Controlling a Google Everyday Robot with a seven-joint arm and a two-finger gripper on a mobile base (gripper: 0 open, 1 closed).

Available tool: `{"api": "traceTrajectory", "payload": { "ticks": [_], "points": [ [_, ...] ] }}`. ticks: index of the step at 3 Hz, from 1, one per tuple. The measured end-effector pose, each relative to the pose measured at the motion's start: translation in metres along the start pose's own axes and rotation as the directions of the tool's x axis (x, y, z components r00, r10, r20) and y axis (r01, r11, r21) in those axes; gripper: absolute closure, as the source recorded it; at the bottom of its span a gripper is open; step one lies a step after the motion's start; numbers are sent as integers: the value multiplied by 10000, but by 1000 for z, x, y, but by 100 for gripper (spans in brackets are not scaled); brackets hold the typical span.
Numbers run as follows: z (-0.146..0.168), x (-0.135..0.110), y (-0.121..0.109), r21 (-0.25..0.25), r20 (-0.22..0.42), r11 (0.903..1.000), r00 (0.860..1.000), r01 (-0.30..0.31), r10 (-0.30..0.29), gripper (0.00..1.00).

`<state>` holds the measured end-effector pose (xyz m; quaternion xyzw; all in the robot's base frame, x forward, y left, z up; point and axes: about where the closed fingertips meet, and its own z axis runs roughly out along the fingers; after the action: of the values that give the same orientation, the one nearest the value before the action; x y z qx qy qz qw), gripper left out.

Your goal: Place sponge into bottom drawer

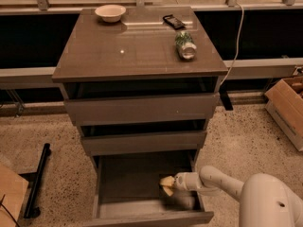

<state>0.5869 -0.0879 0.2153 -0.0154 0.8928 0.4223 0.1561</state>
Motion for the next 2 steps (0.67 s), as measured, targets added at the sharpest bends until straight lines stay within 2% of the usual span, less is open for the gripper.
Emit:
{"api": "traceTrajectory", "payload": {
  "ticks": [1, 2],
  "points": [
    [4, -3, -19, 335, -70, 9994, 10000, -44, 46, 36],
    [6, -2, -18, 308, -93, 9995, 9999, -42, 45, 13]
  ]
}}
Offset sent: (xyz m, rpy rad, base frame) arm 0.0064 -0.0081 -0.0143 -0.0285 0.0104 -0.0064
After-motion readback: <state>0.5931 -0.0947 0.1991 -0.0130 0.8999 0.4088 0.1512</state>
